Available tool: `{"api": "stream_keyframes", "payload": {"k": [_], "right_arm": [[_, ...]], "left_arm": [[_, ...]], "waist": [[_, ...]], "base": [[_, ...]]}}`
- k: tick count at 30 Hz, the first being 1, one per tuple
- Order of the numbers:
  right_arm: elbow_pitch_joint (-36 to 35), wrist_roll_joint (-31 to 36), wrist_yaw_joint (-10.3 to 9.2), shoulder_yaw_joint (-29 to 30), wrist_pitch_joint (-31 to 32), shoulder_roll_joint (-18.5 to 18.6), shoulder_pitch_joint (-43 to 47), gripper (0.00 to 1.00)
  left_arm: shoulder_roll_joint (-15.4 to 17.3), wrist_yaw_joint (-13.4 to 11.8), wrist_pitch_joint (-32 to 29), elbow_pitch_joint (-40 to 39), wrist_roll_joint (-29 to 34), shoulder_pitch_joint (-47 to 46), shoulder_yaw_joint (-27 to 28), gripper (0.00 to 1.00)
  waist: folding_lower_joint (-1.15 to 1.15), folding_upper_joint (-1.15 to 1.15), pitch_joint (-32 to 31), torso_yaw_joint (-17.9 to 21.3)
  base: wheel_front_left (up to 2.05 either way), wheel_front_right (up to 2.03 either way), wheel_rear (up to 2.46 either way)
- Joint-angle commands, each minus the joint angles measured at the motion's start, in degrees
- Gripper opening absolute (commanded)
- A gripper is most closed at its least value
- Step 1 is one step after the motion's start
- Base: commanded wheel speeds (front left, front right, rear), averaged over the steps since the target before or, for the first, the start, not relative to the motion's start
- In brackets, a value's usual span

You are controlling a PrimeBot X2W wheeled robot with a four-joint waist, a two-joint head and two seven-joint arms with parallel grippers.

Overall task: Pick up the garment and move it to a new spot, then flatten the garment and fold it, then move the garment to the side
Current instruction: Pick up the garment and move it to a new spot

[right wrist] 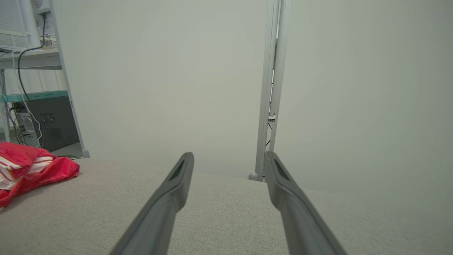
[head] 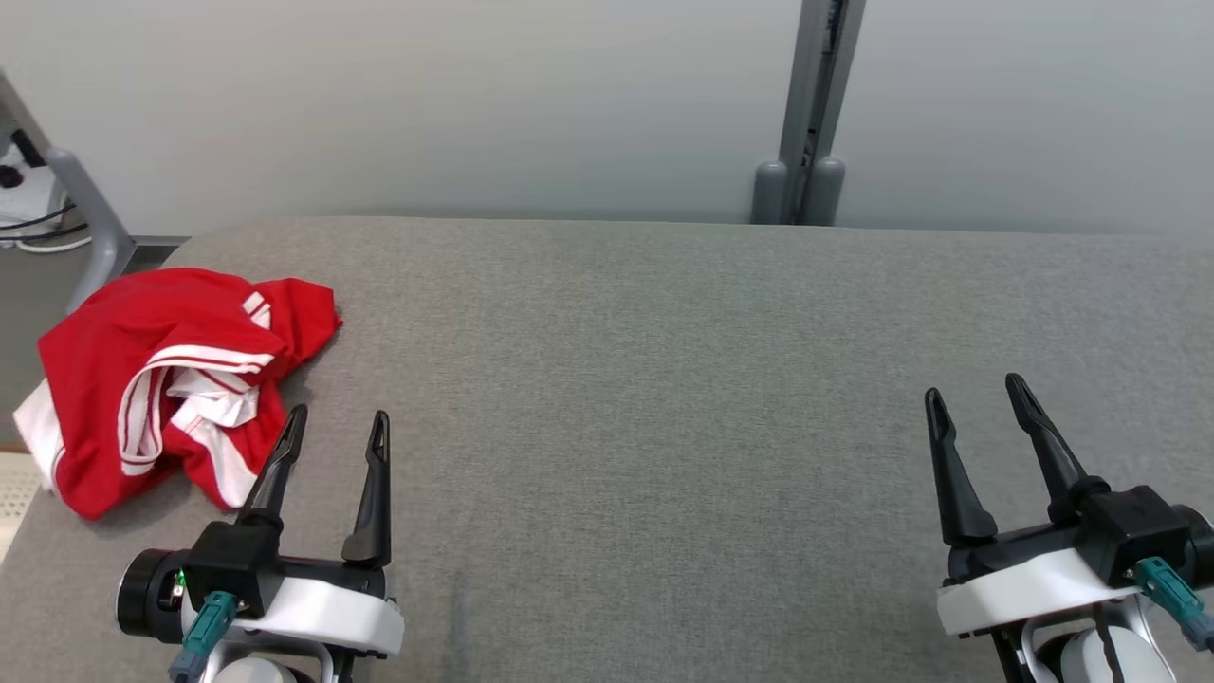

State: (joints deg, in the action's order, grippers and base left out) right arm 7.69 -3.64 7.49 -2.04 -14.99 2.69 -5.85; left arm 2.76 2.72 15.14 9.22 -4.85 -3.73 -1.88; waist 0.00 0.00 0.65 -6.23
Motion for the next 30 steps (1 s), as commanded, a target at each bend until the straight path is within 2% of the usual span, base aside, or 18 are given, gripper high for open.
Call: {"api": "stream_keyframes", "payload": {"k": [1,17,23,30], "right_arm": [[0.0,-0.4,0.0,0.0,-0.3,0.4,0.0,1.0],[0.6,-3.5,0.0,-3.1,-0.3,0.4,0.4,1.0],[0.6,-4.3,0.0,-3.9,-0.3,0.4,0.1,1.0],[0.4,-5.0,0.0,-5.0,-0.3,0.4,0.3,1.0]], "left_arm": [[0.2,0.0,0.0,0.2,-0.2,-0.6,0.4,1.0],[0.2,-0.1,0.0,2.0,-4.3,0.0,3.0,1.0],[0.2,0.2,0.0,2.2,-4.7,0.5,3.5,1.0],[0.2,0.9,0.0,3.2,-5.3,0.0,4.4,1.0]], "waist": [[0.0,0.0,-0.1,-2.0],[0.0,0.0,-0.5,-18.0],[0.0,0.0,-0.6,-20.5],[0.0,0.0,-0.8,-20.6]], "base": [[0.0,0.0,0.0],[0.0,0.0,0.0],[0.0,0.0,0.0],[0.0,0.0,0.0]]}}
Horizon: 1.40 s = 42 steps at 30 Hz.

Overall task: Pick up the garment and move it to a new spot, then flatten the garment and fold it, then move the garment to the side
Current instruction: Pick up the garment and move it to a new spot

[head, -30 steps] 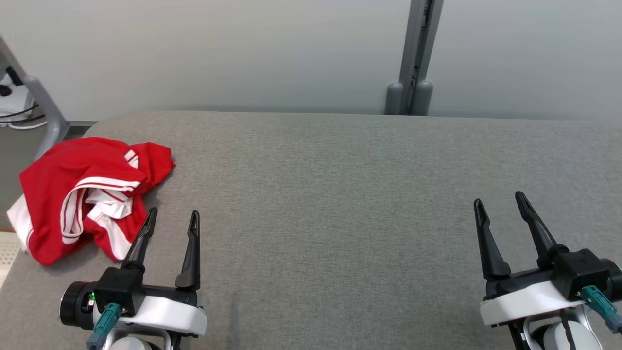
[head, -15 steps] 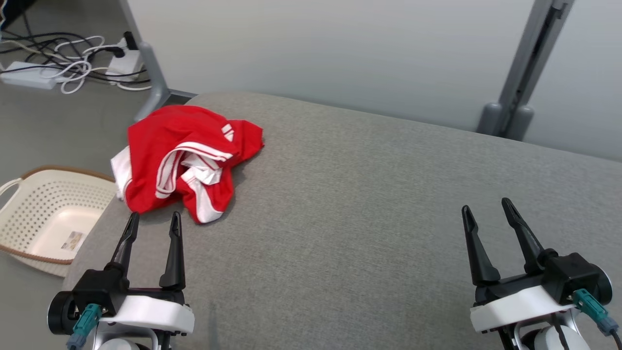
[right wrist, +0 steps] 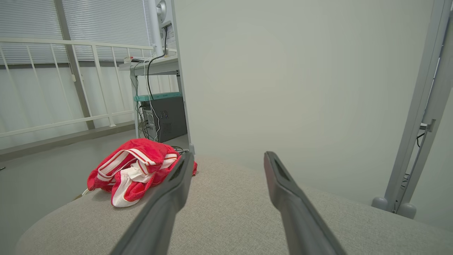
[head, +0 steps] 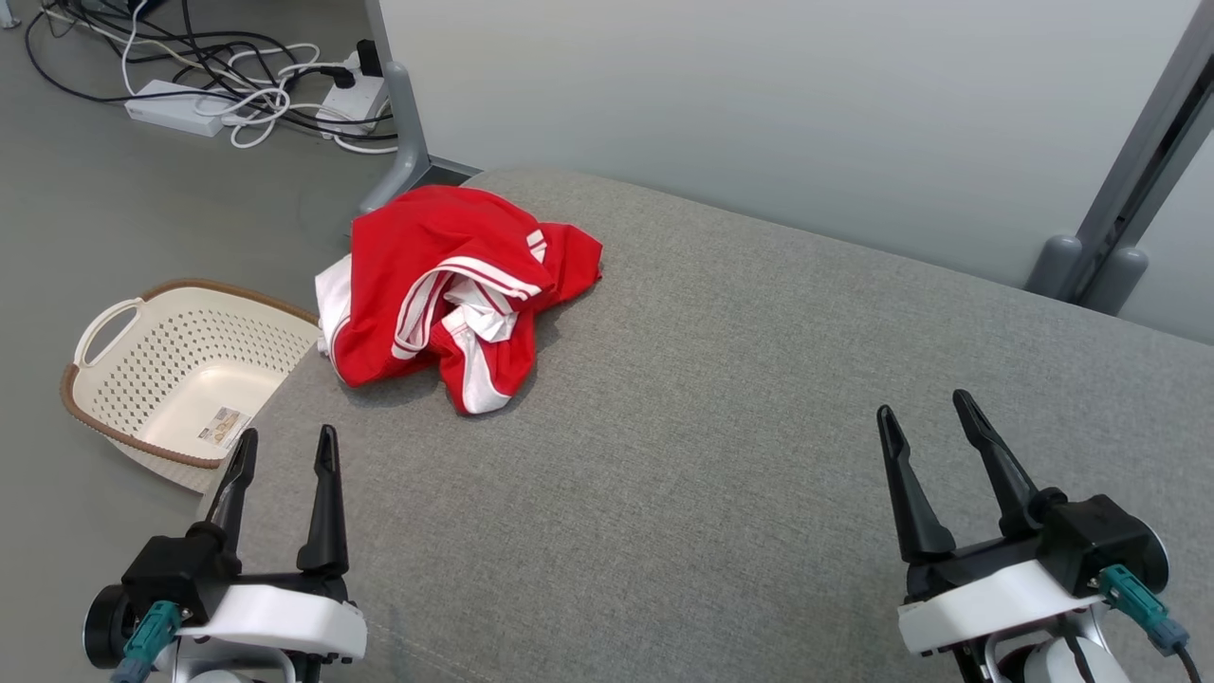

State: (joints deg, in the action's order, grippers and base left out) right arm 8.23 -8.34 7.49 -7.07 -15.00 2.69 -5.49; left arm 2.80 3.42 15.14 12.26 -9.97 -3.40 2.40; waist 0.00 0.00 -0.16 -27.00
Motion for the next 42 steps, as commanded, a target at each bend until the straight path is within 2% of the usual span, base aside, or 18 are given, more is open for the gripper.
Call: {"api": "stream_keyframes", "payload": {"k": [1,5,10,18,26,29,34,42], "right_arm": [[-0.1,-0.3,0.0,-0.2,-0.3,0.4,-0.2,1.0],[0.0,-0.1,0.0,-0.5,-0.3,0.4,-0.9,1.0],[-0.3,0.9,0.0,-0.8,-0.3,0.4,-1.8,1.0],[-0.5,2.3,0.0,-0.8,-0.3,0.4,-5.0,1.0],[-1.2,2.8,0.0,-1.6,-0.3,0.4,-8.3,1.0],[-1.5,3.0,0.0,-1.5,-0.3,0.4,-9.5,1.0],[-2.4,3.0,0.0,-1.3,-0.3,0.4,-10.5,1.0],[-3.1,2.4,0.0,-1.6,-0.3,0.3,-11.5,1.0]], "left_arm": [[0.2,0.4,0.0,0.3,-0.5,-0.6,0.2,1.0],[0.7,1.5,0.0,2.0,-1.8,-2.8,0.5,1.0],[4.4,3.0,-4.0,5.8,-5.1,-9.9,1.0,1.0],[14.0,4.1,-18.1,14.5,-14.9,-24.9,0.8,1.0],[24.8,4.1,-31.4,23.8,-30.4,-35.0,-6.2,1.0],[27.9,4.1,-35.0,27.9,-33.9,-37.1,-8.0,1.0],[31.4,4.1,-39.8,31.8,-39.3,-39.9,-11.3,1.0],[34.5,4.1,-41.7,37.3,-43.0,-42.0,-14.9,1.0]], "waist": [[0.0,0.0,0.1,0.4],[0.0,0.0,0.8,1.9],[0.0,0.0,2.9,4.7],[0.0,0.0,8.0,10.5],[0.0,0.0,13.2,17.7],[0.0,0.0,15.2,20.4],[0.0,0.0,17.7,24.1],[0.0,0.0,20.1,27.3]], "base": [[0.0,0.0,0.0],[0.0,0.0,0.0],[0.0,0.0,0.0],[0.0,0.0,0.0],[0.0,0.0,0.0],[0.0,0.0,0.0],[0.0,0.0,0.0],[0.0,0.0,0.0]]}}
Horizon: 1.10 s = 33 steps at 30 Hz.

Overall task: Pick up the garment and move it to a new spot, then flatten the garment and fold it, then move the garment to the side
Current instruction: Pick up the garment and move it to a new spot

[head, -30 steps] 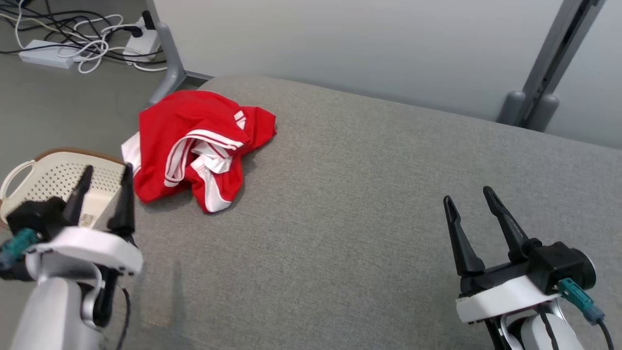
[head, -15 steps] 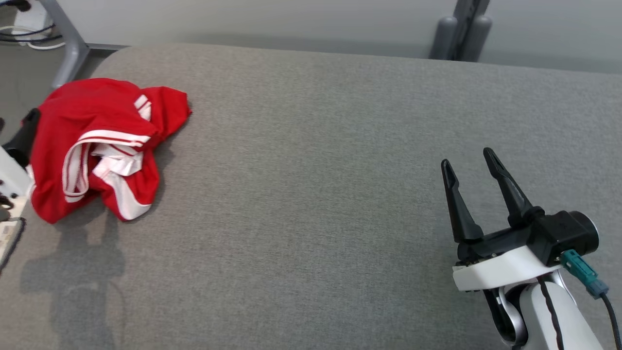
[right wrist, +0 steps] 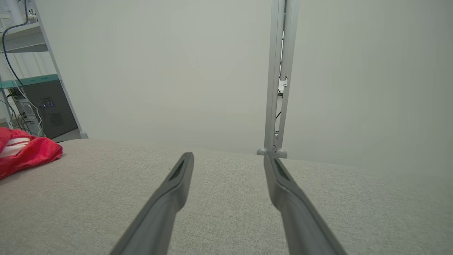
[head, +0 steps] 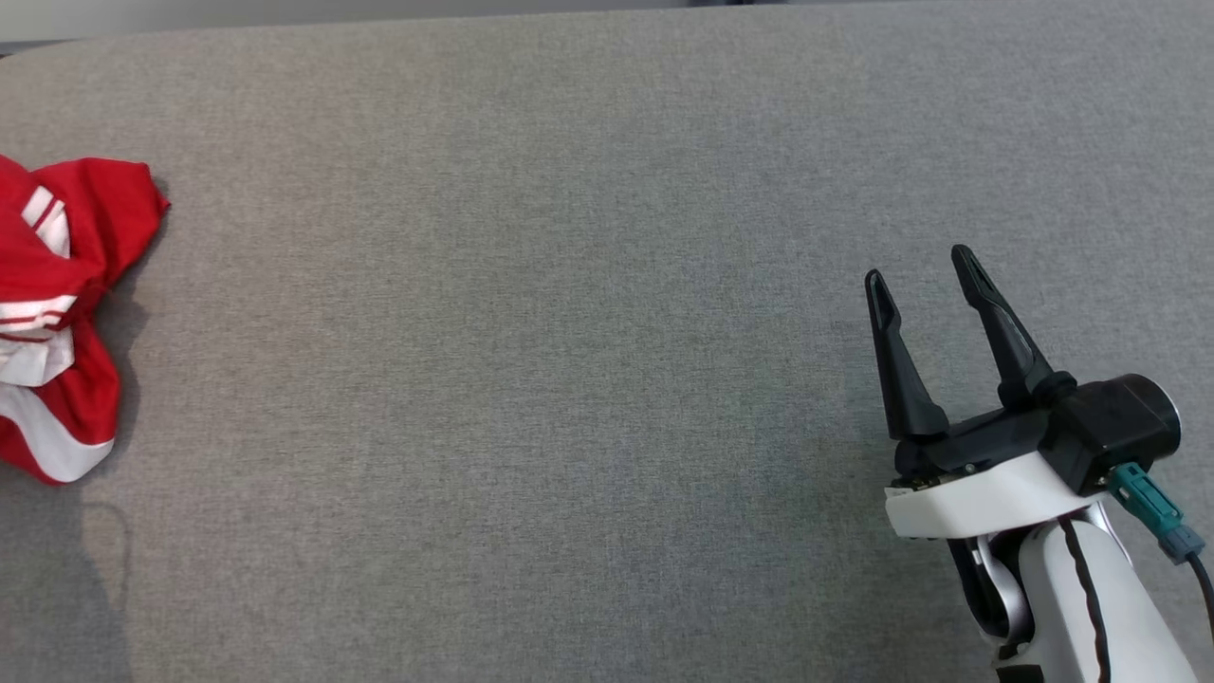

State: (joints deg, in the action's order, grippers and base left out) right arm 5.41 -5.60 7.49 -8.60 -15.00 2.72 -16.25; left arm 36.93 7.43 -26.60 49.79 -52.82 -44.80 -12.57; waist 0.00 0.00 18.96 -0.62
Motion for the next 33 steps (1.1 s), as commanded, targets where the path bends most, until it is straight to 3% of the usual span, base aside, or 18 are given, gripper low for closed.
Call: {"api": "stream_keyframes", "payload": {"k": [1,5,6,7,8,9,21,28,33], "right_arm": [[-0.4,-0.4,0.0,-0.2,-0.3,0.3,-0.9,1.0],[-0.5,-0.2,0.0,0.0,-0.3,0.3,-1.1,1.0],[-0.5,-0.1,0.0,0.1,-0.3,0.3,-1.1,1.0],[-0.5,0.0,0.0,0.2,-0.3,0.3,-1.1,1.0],[-0.5,0.1,0.0,0.2,-0.3,0.3,-1.1,1.0],[-0.5,0.2,0.0,0.3,-0.3,0.3,-1.0,1.0],[1.2,-1.0,0.0,-0.3,-0.3,0.3,0.9,1.0],[2.3,-2.8,0.0,-0.5,-0.3,0.3,3.5,1.0],[2.5,-4.0,0.0,-0.5,-0.3,0.3,5.2,1.0]], "left_arm": [[0.7,0.1,-0.3,0.9,0.0,-0.9,-0.6,1.0],[0.9,0.1,-2.8,3.6,-1.5,-2.1,-2.6,1.0],[1.0,0.1,-3.0,3.8,-1.8,-2.2,-3.1,0.87],[1.2,0.1,-2.9,3.9,-2.2,-2.2,-3.6,0.44],[1.3,0.1,-2.6,3.7,-2.5,-2.4,-4.1,0.13],[1.3,0.1,-2.4,3.5,-2.7,-2.6,-4.5,0.0],[3.8,0.1,3.0,0.7,-3.3,-3.5,-12.4,0.0],[6.5,0.1,4.3,-5.9,-2.2,-7.3,-17.6,0.0],[6.0,0.1,4.7,-12.1,-2.2,-10.5,-21.2,0.0]], "waist": [[0.0,0.0,1.2,1.2],[0.0,0.0,1.7,1.7],[0.0,0.0,1.8,1.7],[0.0,0.0,1.8,1.7],[0.0,0.0,1.9,1.7],[0.0,0.0,1.8,1.6],[0.0,0.0,-4.6,-0.1],[0.0,0.0,-11.5,0.1],[0.0,0.0,-15.1,1.7]], "base": [[0.0,0.0,0.0],[0.0,0.0,0.0],[0.0,0.0,0.0],[0.0,0.0,0.0],[0.0,0.0,0.0],[0.0,0.0,0.0],[0.0,0.0,0.0],[0.0,0.0,0.0],[0.0,0.0,0.0]]}}
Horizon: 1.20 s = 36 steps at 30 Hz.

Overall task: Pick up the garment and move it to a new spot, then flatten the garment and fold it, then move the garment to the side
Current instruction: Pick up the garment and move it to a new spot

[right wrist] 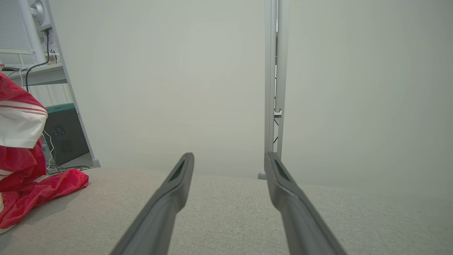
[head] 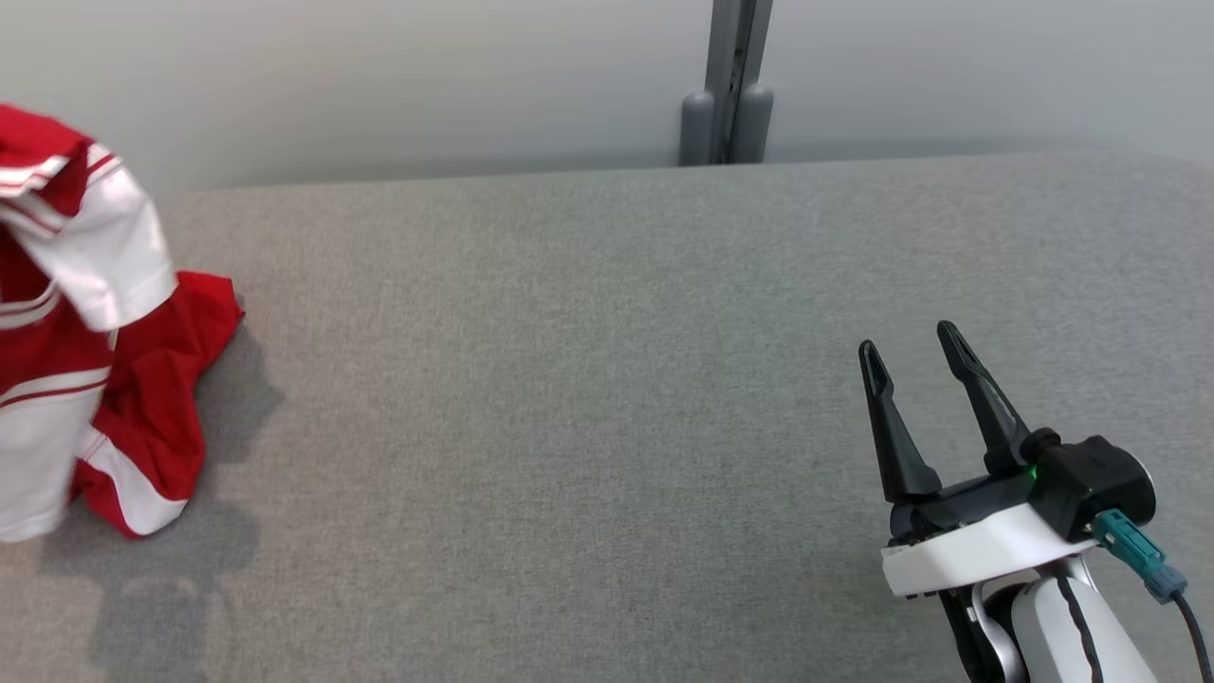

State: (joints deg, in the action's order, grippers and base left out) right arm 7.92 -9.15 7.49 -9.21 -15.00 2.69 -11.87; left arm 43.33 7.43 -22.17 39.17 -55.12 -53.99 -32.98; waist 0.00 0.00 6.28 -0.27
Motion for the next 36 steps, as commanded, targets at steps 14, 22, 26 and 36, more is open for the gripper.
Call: {"api": "stream_keyframes", "payload": {"k": [14,22,26,36], "right_arm": [[-0.5,-2.1,0.0,1.7,-0.3,0.4,2.5,1.0],[-1.4,-1.8,0.0,4.4,-0.3,0.3,2.1,1.0],[-1.3,-1.6,0.0,4.9,-0.3,0.3,2.8,1.0],[-0.7,-0.4,0.0,3.4,-0.3,0.3,1.0,1.0]], "left_arm": [[-11.0,0.1,0.2,-17.6,-4.4,-8.1,-5.8,0.0],[-20.9,-1.4,7.4,-21.2,-11.4,-8.2,-0.3,0.0],[-20.8,-1.1,8.9,-21.6,-14.9,-1.1,0.4,0.0],[-16.0,0.1,9.4,-8.8,-18.3,19.5,-4.7,0.0]], "waist": [[0.0,0.0,-4.9,10.7],[0.0,0.0,-3.2,12.8],[0.0,0.0,-2.1,12.0],[0.0,0.0,0.1,9.4]], "base": [[0.0,0.0,0.0],[0.0,0.0,0.0],[0.0,0.0,0.0],[0.0,0.0,0.0]]}}
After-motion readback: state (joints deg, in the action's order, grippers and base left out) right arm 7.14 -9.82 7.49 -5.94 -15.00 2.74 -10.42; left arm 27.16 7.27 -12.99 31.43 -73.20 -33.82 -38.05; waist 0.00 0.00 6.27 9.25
